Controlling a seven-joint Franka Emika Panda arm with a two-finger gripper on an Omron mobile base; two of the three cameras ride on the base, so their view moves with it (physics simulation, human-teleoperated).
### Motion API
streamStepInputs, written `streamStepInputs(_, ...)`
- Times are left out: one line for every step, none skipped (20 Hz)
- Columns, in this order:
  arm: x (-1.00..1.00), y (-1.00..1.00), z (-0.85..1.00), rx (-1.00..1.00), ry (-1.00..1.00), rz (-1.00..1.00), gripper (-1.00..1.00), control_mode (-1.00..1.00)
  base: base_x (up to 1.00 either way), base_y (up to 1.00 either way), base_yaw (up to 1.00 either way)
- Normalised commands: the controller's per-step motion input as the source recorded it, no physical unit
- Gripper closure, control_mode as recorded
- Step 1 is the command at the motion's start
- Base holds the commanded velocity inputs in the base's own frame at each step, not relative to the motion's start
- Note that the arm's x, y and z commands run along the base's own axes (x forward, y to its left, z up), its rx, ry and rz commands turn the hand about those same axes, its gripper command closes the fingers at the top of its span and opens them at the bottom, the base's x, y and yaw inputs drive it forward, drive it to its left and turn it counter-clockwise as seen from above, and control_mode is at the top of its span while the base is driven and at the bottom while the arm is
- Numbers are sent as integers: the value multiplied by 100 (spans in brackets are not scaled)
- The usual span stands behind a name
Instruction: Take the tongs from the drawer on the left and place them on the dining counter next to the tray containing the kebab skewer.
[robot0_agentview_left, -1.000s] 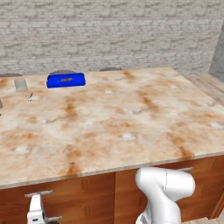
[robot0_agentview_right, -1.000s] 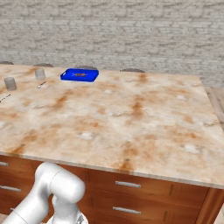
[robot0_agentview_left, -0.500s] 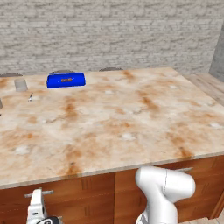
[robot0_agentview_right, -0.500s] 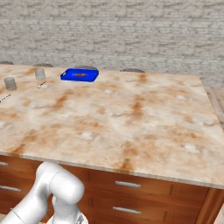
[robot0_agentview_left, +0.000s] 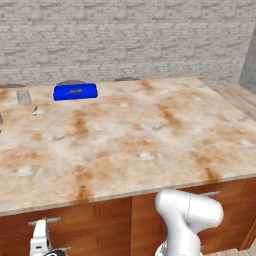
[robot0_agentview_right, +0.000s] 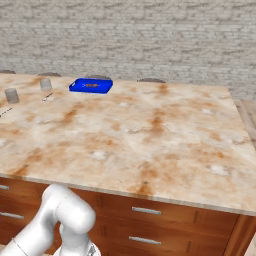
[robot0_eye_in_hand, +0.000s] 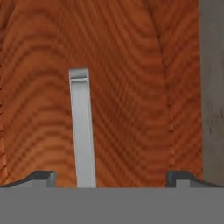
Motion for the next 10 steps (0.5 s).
streamStepInputs(18,21,-22,0,0,0,-100,-100,0,0,0)
streamStepInputs(19,24,-21,0,0,0,-100,-100,0,0,0)
streamStepInputs(19,26,-19,0,0,0,-100,-100,0,0,0)
streamStepInputs(18,26,-18,0,0,0,-100,-100,0,0,0)
streamStepInputs(16,26,-19,0,0,0,-100,-100,0,0,0)
streamStepInputs(12,24,-19,0,0,0,-100,-100,0,0,0)
streamStepInputs(10,23,-20,0,0,0,-100,-100,0,0,0)
streamStepInputs(6,24,-22,0,0,0,-100,-100,0,0,0)
streamStepInputs(6,23,-20,0,0,0,-100,-100,0,0,0)
streamStepInputs(6,21,-18,0,0,0,-100,-100,0,0,0)
